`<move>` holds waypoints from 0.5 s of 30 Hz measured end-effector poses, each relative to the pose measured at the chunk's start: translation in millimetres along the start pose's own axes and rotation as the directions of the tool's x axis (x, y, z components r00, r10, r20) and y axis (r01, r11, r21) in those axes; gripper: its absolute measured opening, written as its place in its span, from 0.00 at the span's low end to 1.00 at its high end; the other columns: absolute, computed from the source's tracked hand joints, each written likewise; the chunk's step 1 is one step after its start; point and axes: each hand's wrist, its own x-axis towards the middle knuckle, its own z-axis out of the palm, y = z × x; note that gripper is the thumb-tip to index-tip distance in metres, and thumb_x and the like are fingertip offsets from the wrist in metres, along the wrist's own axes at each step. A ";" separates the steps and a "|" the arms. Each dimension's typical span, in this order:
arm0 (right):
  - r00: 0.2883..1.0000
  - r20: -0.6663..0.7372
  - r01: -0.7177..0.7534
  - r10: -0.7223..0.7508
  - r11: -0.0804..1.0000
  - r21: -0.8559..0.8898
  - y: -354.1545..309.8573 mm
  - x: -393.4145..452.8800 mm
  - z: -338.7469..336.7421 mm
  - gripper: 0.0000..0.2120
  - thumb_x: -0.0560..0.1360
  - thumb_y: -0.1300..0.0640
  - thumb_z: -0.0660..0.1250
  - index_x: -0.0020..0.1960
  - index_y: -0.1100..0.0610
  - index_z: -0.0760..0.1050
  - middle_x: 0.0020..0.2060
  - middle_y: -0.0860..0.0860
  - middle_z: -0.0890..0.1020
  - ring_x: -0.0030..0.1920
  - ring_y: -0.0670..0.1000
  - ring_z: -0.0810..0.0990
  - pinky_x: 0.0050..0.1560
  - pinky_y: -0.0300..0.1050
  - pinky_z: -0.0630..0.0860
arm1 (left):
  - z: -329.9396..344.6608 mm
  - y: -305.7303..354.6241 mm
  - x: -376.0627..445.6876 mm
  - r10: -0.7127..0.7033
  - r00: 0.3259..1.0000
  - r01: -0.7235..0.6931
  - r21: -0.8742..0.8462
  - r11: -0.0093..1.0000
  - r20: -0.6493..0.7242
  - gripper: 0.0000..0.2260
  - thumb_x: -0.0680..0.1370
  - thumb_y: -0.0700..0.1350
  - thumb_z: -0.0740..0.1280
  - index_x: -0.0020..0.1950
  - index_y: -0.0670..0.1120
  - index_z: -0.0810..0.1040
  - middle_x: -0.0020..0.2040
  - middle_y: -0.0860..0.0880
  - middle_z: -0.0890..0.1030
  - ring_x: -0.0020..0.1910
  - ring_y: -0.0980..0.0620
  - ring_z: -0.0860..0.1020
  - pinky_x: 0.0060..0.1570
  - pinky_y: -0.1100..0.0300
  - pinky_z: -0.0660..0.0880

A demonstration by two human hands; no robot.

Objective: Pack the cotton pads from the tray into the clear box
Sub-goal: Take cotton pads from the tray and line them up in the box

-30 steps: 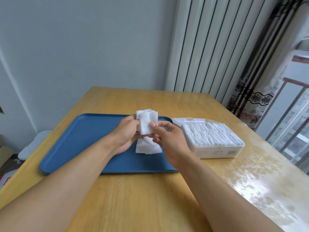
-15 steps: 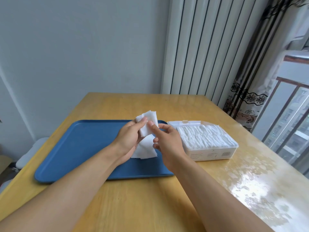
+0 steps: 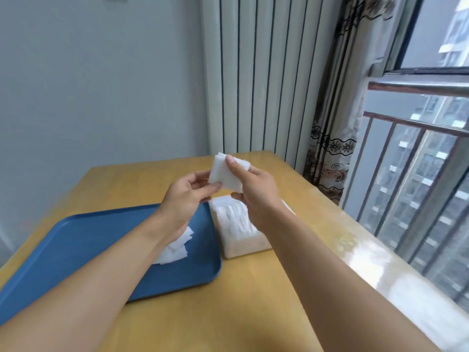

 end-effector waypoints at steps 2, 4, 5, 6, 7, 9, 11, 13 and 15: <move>0.995 -0.096 0.034 -0.033 0.999 0.011 -17.9 14.4 -44.7 0.12 0.76 0.48 0.74 0.54 0.55 0.84 0.46 0.48 0.86 0.45 0.47 0.83 0.41 0.41 0.77 | 29.7 -4.0 12.8 0.084 0.991 -0.104 0.206 0.973 0.104 0.10 0.79 0.38 0.72 0.58 0.49 0.81 0.52 0.52 0.87 0.53 0.58 0.84 0.58 0.59 0.76; 0.989 -0.146 0.017 -0.014 1.000 0.018 -26.7 29.7 -90.8 0.13 0.76 0.51 0.74 0.54 0.59 0.83 0.48 0.51 0.86 0.45 0.48 0.84 0.40 0.39 0.78 | 60.2 -12.0 25.2 0.125 0.954 -0.250 0.490 0.835 0.273 0.09 0.81 0.47 0.69 0.61 0.52 0.81 0.59 0.57 0.83 0.61 0.60 0.79 0.67 0.56 0.73; 0.989 -0.148 -0.012 0.015 1.000 0.023 -26.3 36.5 -110.7 0.13 0.76 0.52 0.74 0.54 0.61 0.83 0.48 0.52 0.86 0.45 0.48 0.84 0.40 0.38 0.79 | 73.4 -15.6 30.0 0.101 0.927 -0.316 0.607 0.729 0.362 0.11 0.82 0.52 0.66 0.64 0.54 0.79 0.65 0.58 0.80 0.67 0.59 0.74 0.71 0.54 0.69; 0.989 -0.140 -0.053 0.056 0.998 0.029 -23.5 43.3 -129.1 0.12 0.76 0.55 0.74 0.54 0.63 0.82 0.49 0.54 0.85 0.44 0.48 0.85 0.41 0.38 0.80 | 85.9 -17.9 34.2 0.048 0.899 -0.367 0.690 0.624 0.436 0.15 0.83 0.56 0.63 0.67 0.55 0.77 0.71 0.58 0.75 0.73 0.58 0.68 0.75 0.52 0.64; 0.988 -0.119 -0.099 0.102 0.995 0.032 -20.1 49.6 -145.0 0.11 0.77 0.57 0.73 0.54 0.64 0.81 0.51 0.56 0.85 0.45 0.48 0.85 0.42 0.37 0.81 | 97.4 -18.8 38.6 -0.023 0.875 -0.399 0.745 0.535 0.484 0.18 0.83 0.59 0.60 0.70 0.55 0.75 0.76 0.55 0.69 0.77 0.56 0.62 0.77 0.51 0.59; 0.979 -0.046 -0.196 0.199 0.979 0.054 -11.2 56.5 -170.2 0.11 0.78 0.63 0.71 0.58 0.66 0.79 0.57 0.58 0.83 0.49 0.50 0.85 0.44 0.37 0.81 | 116.4 -21.8 45.1 -0.137 0.842 -0.431 0.804 0.411 0.521 0.22 0.84 0.62 0.55 0.73 0.54 0.73 0.82 0.52 0.60 0.82 0.54 0.52 0.79 0.48 0.51; 0.964 -0.006 -0.264 0.266 0.958 0.111 -4.5 59.6 -181.6 0.14 0.78 0.66 0.70 0.62 0.67 0.77 0.56 0.59 0.83 0.50 0.51 0.84 0.43 0.37 0.81 | 122.4 -25.1 51.0 -0.208 0.824 -0.447 0.831 0.332 0.527 0.23 0.84 0.64 0.53 0.71 0.53 0.74 0.83 0.51 0.56 0.82 0.54 0.47 0.80 0.47 0.46; 0.950 0.001 -0.310 0.314 0.939 0.147 0.6 60.7 -187.3 0.14 0.77 0.64 0.72 0.61 0.66 0.77 0.52 0.58 0.83 0.44 0.50 0.83 0.40 0.36 0.79 | 124.3 -28.6 56.2 -0.275 0.811 -0.452 0.852 0.264 0.516 0.26 0.84 0.64 0.50 0.71 0.53 0.74 0.84 0.51 0.54 0.82 0.55 0.44 0.80 0.46 0.42; 0.941 0.042 -0.338 0.336 0.938 0.077 5.7 60.9 -186.3 0.12 0.75 0.59 0.75 0.57 0.61 0.80 0.46 0.54 0.83 0.38 0.48 0.80 0.35 0.36 0.75 | 121.5 -31.2 58.4 -0.315 0.804 -0.464 0.864 0.197 0.504 0.28 0.83 0.66 0.47 0.74 0.54 0.71 0.84 0.51 0.52 0.82 0.55 0.41 0.79 0.43 0.39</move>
